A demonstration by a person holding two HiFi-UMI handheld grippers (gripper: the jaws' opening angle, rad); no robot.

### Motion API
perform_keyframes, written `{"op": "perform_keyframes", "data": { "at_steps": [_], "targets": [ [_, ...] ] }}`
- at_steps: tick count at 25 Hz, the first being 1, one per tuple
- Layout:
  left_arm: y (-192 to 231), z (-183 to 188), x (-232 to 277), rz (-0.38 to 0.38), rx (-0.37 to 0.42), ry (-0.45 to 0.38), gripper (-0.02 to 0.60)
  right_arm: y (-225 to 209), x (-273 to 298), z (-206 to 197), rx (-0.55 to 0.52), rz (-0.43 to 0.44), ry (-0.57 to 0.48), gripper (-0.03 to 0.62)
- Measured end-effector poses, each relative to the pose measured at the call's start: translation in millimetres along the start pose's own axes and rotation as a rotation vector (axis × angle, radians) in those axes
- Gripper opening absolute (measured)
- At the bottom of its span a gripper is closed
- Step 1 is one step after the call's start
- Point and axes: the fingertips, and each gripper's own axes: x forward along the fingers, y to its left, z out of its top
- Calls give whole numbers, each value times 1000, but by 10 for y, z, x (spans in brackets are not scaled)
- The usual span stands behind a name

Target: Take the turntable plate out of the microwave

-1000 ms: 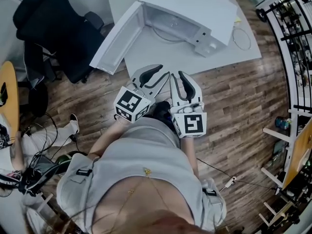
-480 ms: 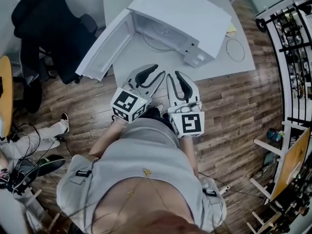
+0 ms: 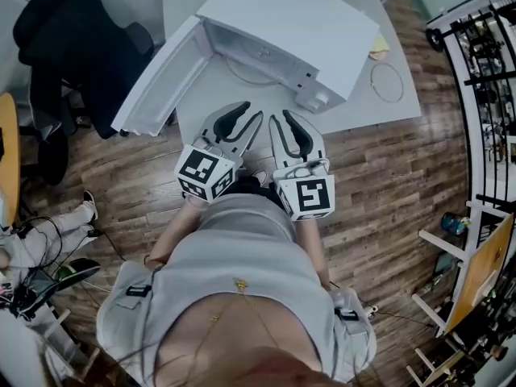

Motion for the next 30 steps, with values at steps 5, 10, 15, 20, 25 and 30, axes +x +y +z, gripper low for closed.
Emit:
{"op": "perform_keyframes", "data": {
  "at_steps": [5,10,15,20,25,30],
  "targets": [
    [97,28,138,-33,-10,10,138,-73,132,7,8,-30,16,86],
    [217,100,268,-80,-10,16,138,-96,281,30,1,-61,24,86],
    [388,122,319,-116,-18,27,138,-155,417,-41,27,-118,46,86],
    [535,70,327,-148,-22,36,138,-171,532,-113,24,-174,42,86],
    [625,23,314,-168,-44,44,138,-80,626,-177,30,-179,55,86],
    [694,-31,358,-178,-65,56,138,-128,684,-228,35,-201,69,86]
  ]
}}
